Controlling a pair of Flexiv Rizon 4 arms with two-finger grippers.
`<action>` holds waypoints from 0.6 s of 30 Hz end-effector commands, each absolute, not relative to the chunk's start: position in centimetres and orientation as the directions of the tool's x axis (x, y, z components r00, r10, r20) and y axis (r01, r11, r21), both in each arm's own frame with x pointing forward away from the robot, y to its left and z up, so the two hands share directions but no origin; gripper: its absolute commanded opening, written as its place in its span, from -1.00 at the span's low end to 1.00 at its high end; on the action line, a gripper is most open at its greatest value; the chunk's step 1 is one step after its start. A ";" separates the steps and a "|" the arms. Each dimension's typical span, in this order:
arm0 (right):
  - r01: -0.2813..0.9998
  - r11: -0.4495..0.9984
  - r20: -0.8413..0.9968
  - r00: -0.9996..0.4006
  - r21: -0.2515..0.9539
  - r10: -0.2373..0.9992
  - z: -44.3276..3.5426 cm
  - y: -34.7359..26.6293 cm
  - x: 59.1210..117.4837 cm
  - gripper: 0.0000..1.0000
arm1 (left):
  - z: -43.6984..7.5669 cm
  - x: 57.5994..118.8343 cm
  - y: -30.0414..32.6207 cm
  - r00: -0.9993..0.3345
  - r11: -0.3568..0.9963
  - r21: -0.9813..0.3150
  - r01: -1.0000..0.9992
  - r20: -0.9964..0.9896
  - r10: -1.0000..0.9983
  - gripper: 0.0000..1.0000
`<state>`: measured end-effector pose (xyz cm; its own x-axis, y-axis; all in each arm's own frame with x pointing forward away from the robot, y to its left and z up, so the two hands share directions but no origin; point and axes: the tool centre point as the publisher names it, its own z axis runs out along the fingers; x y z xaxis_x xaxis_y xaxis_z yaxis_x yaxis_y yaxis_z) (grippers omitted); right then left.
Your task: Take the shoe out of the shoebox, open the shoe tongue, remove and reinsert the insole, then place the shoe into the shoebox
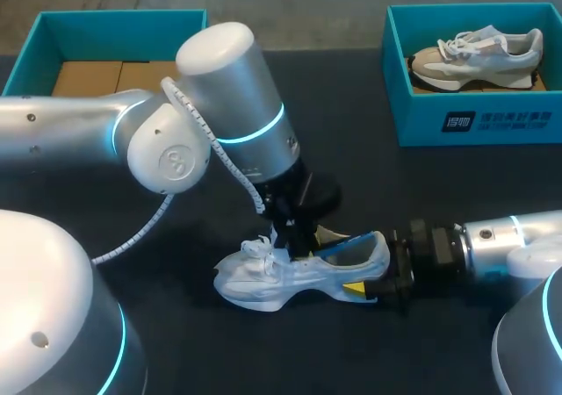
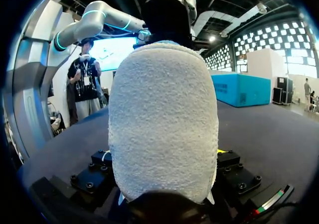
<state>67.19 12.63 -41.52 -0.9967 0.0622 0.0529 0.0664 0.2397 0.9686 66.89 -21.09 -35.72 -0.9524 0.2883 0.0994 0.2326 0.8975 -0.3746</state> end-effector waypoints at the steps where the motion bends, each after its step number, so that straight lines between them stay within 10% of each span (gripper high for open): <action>1: 0.066 0.242 0.052 -0.997 0.968 0.064 -41.7 12.6 67.1 -1.00 | -35.1 66.7 -21.0 -0.954 0.896 -0.374 0.240 0.081 0.289 -0.17; 18: 0.066 0.242 0.052 -0.997 0.968 0.064 -41.7 12.6 67.1 -1.00 | -31.6 66.1 -21.8 -0.965 0.877 -0.403 0.263 -0.086 0.250 -0.16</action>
<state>67.18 12.63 -41.52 -0.9967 0.0621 0.0528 0.0663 0.2397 0.9686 66.71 -22.35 -31.99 -0.9634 0.2609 -0.0611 0.2630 0.8764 -0.4035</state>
